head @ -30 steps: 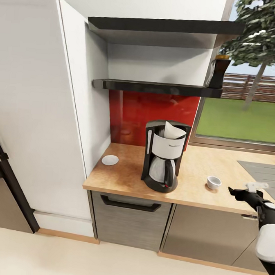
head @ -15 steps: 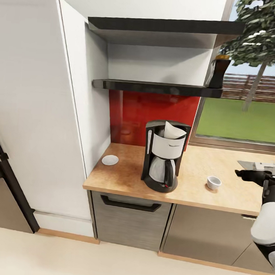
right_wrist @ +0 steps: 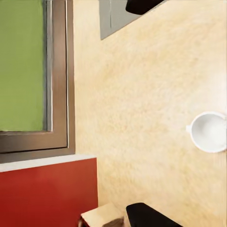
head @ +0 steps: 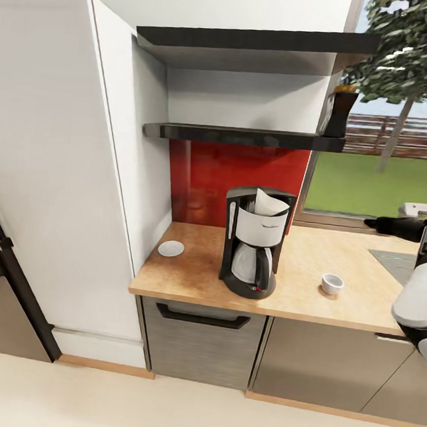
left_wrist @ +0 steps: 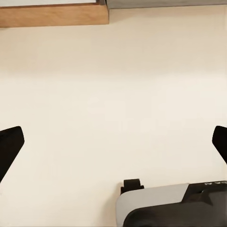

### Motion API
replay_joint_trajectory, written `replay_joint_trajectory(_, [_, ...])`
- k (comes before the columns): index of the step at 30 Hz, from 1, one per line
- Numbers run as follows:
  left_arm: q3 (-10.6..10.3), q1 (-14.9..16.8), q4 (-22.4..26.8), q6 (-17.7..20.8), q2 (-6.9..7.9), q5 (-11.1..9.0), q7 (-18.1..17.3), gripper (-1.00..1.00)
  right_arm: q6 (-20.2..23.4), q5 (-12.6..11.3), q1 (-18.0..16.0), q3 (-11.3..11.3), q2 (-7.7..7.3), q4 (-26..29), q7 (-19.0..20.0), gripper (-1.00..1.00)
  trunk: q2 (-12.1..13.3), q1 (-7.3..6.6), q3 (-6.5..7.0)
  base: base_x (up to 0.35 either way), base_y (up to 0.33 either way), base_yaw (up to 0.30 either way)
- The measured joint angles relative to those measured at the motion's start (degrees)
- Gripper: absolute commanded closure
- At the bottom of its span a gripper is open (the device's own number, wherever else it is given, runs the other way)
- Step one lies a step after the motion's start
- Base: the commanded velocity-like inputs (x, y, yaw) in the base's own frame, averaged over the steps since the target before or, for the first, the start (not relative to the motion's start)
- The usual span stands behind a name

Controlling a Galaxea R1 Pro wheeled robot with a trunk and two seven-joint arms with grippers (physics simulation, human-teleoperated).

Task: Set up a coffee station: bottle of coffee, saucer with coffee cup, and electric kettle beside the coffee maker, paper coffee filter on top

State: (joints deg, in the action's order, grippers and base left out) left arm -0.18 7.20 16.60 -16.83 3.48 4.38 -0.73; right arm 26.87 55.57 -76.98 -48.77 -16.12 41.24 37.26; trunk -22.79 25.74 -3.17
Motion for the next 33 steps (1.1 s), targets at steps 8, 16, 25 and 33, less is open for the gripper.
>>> replay_joint_trajectory(8, [0.0, -0.11, -0.08, -0.02, 0.05, 0.0, 0.01, -1.0, 4.55, -0.01, -4.15, 7.24, 0.08, 2.24, 4.15, -1.0, 0.0, 0.0, 0.0, 0.0, 0.0, 0.0])
replay_joint_trajectory(16, [0.0, -0.35, -0.07, -0.02, 0.08, 0.0, 0.02, -1.0, 10.01, -0.15, -4.74, 13.23, 7.1, 15.37, 4.61, -1.0, 0.0, 0.0, 0.0, 0.0, 0.0, 0.0])
replay_joint_trajectory(25, [0.06, -0.4, -0.05, -0.02, 0.64, -0.02, 0.02, -1.0, 15.64, -1.07, -6.62, 18.52, 9.06, 19.13, 6.42, -1.0, 0.0, 0.0, 0.0, 0.0, 0.0, 0.0])
replay_joint_trajectory(33, [0.08, -0.4, -0.1, -0.02, 0.8, -0.13, 0.03, -1.0, 17.58, -5.84, -8.69, 19.05, 8.81, 20.19, 10.11, -1.0, 0.0, 0.0, 0.0, 0.0, 0.0, 0.0])
